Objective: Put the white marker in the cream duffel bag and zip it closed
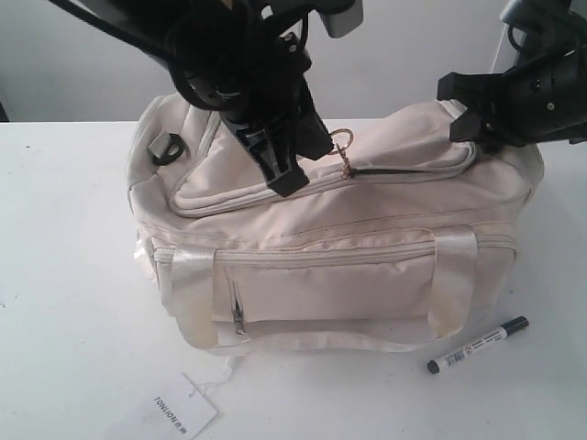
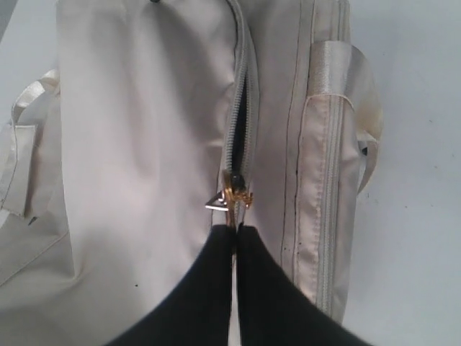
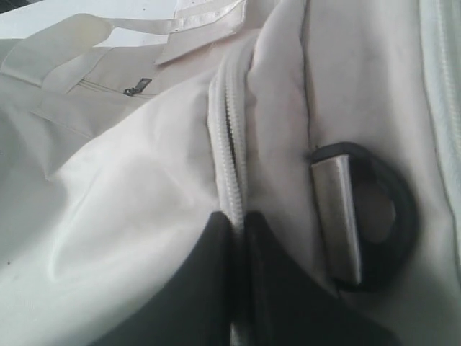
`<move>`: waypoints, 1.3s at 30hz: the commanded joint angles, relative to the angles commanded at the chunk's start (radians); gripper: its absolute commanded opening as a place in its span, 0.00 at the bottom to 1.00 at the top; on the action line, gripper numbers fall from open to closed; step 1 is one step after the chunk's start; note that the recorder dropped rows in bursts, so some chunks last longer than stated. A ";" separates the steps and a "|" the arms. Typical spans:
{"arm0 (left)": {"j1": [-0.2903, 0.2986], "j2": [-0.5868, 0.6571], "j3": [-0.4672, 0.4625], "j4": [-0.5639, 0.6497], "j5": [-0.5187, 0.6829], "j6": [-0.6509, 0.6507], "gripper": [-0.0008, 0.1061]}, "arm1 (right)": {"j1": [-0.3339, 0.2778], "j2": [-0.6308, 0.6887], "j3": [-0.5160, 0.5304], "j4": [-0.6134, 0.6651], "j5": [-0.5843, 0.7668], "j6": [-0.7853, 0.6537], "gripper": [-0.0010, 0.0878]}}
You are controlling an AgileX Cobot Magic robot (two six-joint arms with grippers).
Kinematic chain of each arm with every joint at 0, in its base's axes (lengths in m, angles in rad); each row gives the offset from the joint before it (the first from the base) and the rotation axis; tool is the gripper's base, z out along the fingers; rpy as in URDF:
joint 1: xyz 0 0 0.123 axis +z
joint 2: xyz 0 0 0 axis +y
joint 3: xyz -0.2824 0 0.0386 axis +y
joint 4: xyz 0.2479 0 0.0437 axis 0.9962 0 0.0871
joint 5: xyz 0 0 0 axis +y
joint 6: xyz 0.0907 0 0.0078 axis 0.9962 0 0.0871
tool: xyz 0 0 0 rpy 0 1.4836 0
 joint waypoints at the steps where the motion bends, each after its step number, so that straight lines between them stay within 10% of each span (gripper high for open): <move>1: 0.000 0.000 0.000 0.000 0.000 0.000 0.01 | 0.000 0.000 0.000 0.002 0.005 0.000 0.01; 9: 0.000 0.000 0.000 0.000 -0.002 0.000 0.01 | 0.000 -0.010 -0.002 0.013 0.043 0.006 0.02; 27: 0.000 0.000 0.000 -0.016 -0.015 0.000 0.01 | 0.000 -0.088 -0.002 -0.006 0.142 0.038 0.37; 39: 0.000 0.000 0.000 -0.016 -0.015 0.000 0.01 | 0.000 -0.188 -0.002 -0.103 0.256 0.035 0.38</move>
